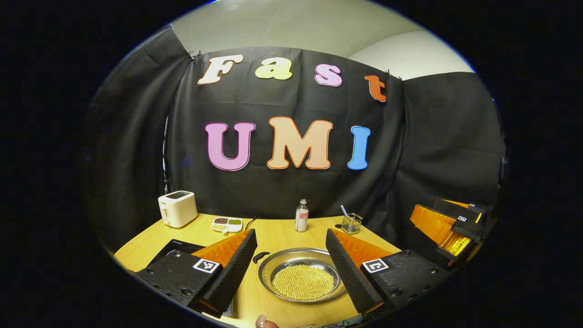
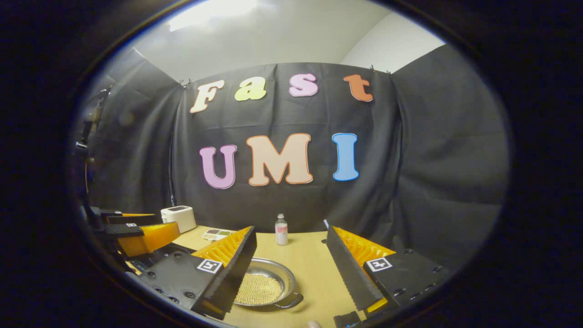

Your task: First push the handle of the pot to place it horizontally, then grasp the pot with both hands and set it on the induction cooktop.

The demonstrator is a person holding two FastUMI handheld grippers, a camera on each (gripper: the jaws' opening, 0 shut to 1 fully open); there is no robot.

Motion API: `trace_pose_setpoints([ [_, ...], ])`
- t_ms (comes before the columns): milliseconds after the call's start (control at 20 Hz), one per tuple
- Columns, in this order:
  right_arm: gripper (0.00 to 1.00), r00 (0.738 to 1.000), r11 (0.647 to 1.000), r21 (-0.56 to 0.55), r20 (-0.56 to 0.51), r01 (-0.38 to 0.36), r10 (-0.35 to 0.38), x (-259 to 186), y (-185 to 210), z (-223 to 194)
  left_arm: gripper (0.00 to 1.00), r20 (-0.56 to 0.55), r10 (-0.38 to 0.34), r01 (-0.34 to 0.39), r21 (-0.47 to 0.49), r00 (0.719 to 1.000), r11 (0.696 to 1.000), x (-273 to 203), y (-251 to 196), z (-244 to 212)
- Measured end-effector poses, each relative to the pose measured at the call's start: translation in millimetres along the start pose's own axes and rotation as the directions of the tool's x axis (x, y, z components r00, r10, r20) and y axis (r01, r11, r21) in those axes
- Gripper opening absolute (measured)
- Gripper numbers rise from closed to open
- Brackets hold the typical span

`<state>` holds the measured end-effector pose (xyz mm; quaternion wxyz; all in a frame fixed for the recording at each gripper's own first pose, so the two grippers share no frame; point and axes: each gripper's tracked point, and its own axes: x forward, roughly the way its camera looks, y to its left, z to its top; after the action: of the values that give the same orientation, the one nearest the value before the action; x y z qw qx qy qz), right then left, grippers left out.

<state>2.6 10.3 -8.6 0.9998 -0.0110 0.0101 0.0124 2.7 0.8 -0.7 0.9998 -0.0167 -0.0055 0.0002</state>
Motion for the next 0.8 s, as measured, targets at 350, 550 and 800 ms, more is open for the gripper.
trace_pose_setpoints([
  [350,0.86,0.999,1.000,-0.001,-0.054,0.000,0.000,1,3,-13,0.98,0.009,0.006,-0.006,0.004,1.000,1.000,-2,6,2],
  [550,0.46,0.994,1.000,0.002,-0.101,0.031,-0.031,-4,3,-25,0.98,0.002,-0.008,0.008,0.002,1.000,1.000,-4,11,-2],
  [800,0.42,0.985,0.998,0.008,-0.161,0.061,-0.059,-16,8,-42,0.96,-0.007,-0.048,0.048,0.008,0.999,0.999,-3,15,-5],
])
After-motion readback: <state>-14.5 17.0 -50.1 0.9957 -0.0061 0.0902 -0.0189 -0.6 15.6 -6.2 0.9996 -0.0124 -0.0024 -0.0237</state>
